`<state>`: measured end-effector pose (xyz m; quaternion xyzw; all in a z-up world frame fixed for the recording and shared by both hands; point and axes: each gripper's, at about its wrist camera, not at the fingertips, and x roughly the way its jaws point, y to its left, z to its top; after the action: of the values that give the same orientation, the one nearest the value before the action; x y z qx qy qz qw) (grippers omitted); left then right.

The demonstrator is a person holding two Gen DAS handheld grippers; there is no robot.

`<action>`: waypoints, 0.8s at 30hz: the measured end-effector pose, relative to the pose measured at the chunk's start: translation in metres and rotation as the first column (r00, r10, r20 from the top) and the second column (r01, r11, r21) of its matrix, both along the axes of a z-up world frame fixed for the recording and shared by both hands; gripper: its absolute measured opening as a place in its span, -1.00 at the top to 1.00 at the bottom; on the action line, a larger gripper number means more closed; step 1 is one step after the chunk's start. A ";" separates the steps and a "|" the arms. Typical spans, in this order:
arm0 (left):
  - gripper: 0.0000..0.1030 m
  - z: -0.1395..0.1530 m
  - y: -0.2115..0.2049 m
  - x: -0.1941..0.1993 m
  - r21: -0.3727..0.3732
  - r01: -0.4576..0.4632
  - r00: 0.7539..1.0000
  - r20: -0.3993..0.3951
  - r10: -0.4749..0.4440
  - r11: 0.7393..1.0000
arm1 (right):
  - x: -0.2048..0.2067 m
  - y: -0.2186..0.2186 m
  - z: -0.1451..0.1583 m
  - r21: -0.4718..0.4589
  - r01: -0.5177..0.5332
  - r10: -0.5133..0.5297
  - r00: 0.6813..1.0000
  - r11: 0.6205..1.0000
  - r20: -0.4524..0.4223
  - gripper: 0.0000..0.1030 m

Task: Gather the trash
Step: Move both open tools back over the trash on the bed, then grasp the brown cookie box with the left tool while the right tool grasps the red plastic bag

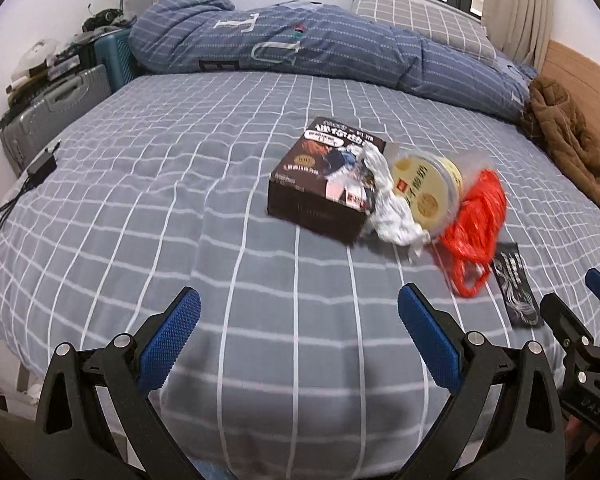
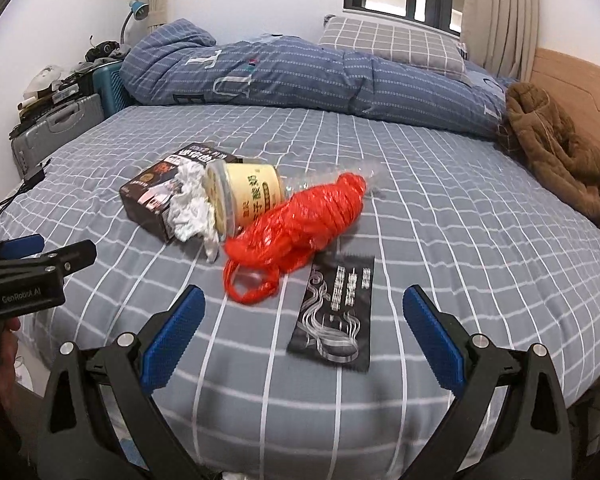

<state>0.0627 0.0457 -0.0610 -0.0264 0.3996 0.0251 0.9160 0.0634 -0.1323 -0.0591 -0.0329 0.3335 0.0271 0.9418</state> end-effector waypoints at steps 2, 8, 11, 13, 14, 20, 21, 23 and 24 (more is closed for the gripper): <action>-0.89 -0.001 0.001 0.009 -0.002 0.005 1.000 0.000 -0.005 1.000 | 0.011 -0.001 0.001 0.000 0.000 0.000 1.000 1.000 0.003 -0.85; -0.89 -0.007 -0.002 0.041 0.014 0.026 1.000 -0.003 -0.026 1.000 | 0.039 -0.004 0.002 -0.005 0.004 -0.004 1.000 1.000 0.005 -0.85; -0.89 -0.011 -0.002 0.055 0.022 0.037 0.999 -0.014 -0.037 0.999 | 0.053 -0.007 0.002 -0.011 0.010 -0.010 1.000 1.000 0.008 -0.85; -0.89 -0.014 -0.004 0.065 0.033 0.050 0.998 -0.024 -0.049 0.998 | 0.064 -0.009 0.002 -0.020 0.020 -0.020 1.000 1.000 0.015 -0.85; -0.89 -0.015 -0.006 0.069 0.036 0.057 0.998 -0.029 -0.056 0.998 | 0.069 -0.010 0.001 -0.023 0.023 -0.023 1.000 0.999 0.017 -0.85; -0.89 -0.025 -0.008 0.091 0.071 0.083 0.995 -0.054 -0.079 0.994 | 0.096 -0.014 -0.002 -0.033 0.024 -0.024 1.000 0.999 0.013 -0.84; -0.89 -0.025 -0.007 0.093 0.071 0.085 0.995 -0.054 -0.081 0.994 | 0.100 -0.015 -0.003 -0.032 0.023 -0.023 1.000 0.999 0.010 -0.82; -0.89 -0.026 -0.007 0.099 0.068 0.094 0.994 -0.057 -0.090 0.993 | 0.107 -0.017 -0.004 -0.031 0.026 -0.026 1.000 0.999 0.002 -0.79; -0.89 -0.027 -0.008 0.101 0.068 0.100 0.994 -0.062 -0.096 0.993 | 0.114 -0.018 -0.006 -0.025 0.026 -0.026 1.000 0.999 -0.006 -0.77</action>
<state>0.1635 0.0382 -0.0880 0.0266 0.4258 -0.0048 0.9044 0.1769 -0.1507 -0.0646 -0.0400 0.3373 0.0107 0.9405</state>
